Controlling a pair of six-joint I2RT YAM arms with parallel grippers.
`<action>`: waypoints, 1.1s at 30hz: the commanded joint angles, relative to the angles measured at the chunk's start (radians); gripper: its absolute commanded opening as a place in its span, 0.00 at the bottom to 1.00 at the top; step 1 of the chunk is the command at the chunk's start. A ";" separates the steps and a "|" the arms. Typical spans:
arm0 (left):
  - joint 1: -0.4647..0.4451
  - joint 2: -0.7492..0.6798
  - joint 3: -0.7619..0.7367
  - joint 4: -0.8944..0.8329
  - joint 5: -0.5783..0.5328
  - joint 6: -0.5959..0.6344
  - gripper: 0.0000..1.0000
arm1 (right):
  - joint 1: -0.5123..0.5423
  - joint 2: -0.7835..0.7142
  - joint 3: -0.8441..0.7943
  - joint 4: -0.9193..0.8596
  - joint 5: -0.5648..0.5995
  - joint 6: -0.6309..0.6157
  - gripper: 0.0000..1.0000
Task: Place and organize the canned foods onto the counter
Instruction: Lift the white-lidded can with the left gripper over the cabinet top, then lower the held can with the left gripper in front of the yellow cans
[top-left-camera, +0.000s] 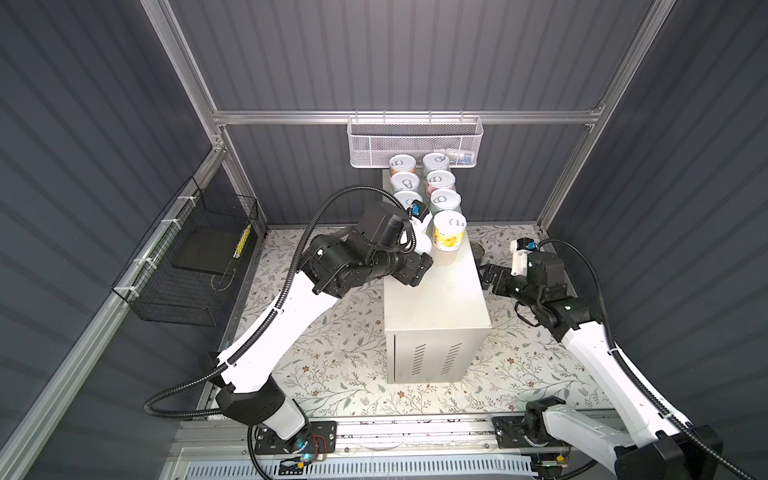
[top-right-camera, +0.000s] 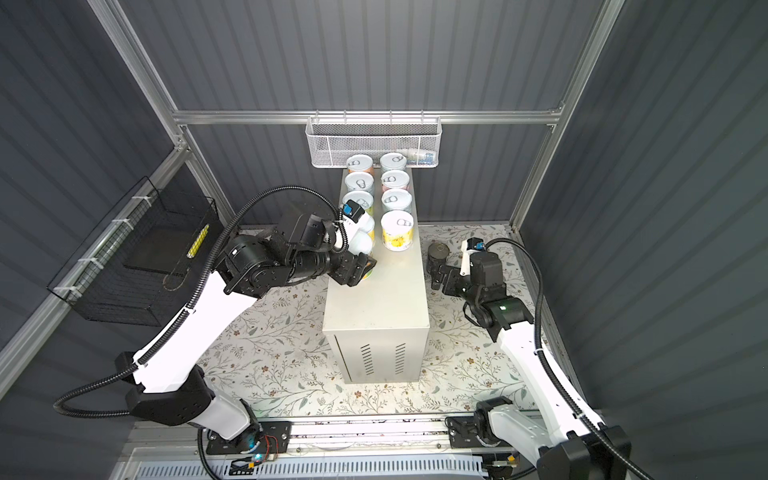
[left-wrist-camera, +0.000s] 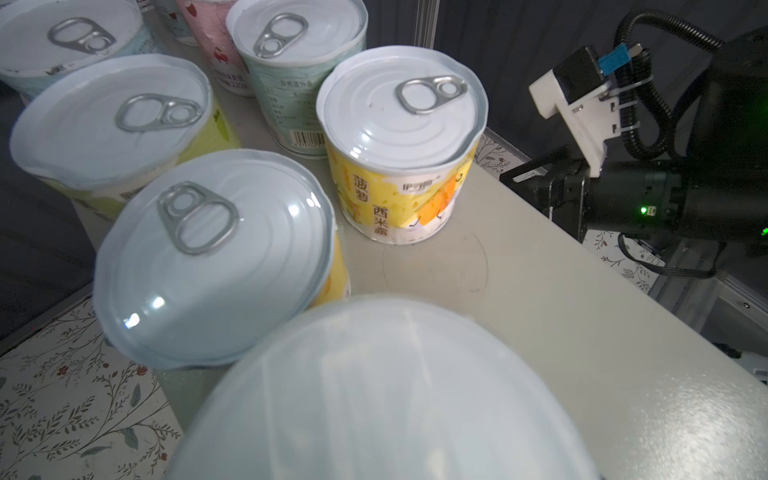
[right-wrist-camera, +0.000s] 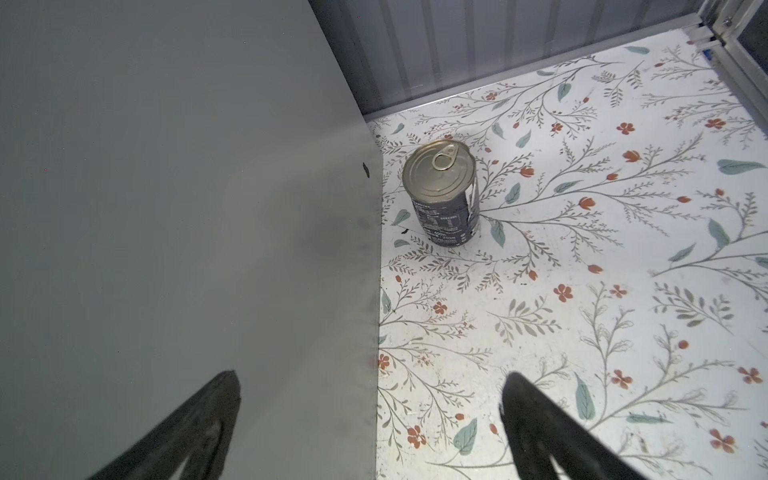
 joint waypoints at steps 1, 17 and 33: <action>-0.004 -0.015 0.011 0.020 -0.043 0.017 0.41 | -0.004 -0.009 -0.013 -0.004 -0.004 -0.016 0.99; -0.004 -0.031 0.031 0.020 0.143 0.060 0.99 | -0.006 0.039 0.009 -0.003 -0.001 -0.030 0.99; -0.004 -0.167 -0.028 0.012 -0.062 0.067 1.00 | -0.009 0.139 0.089 -0.038 -0.043 -0.063 0.99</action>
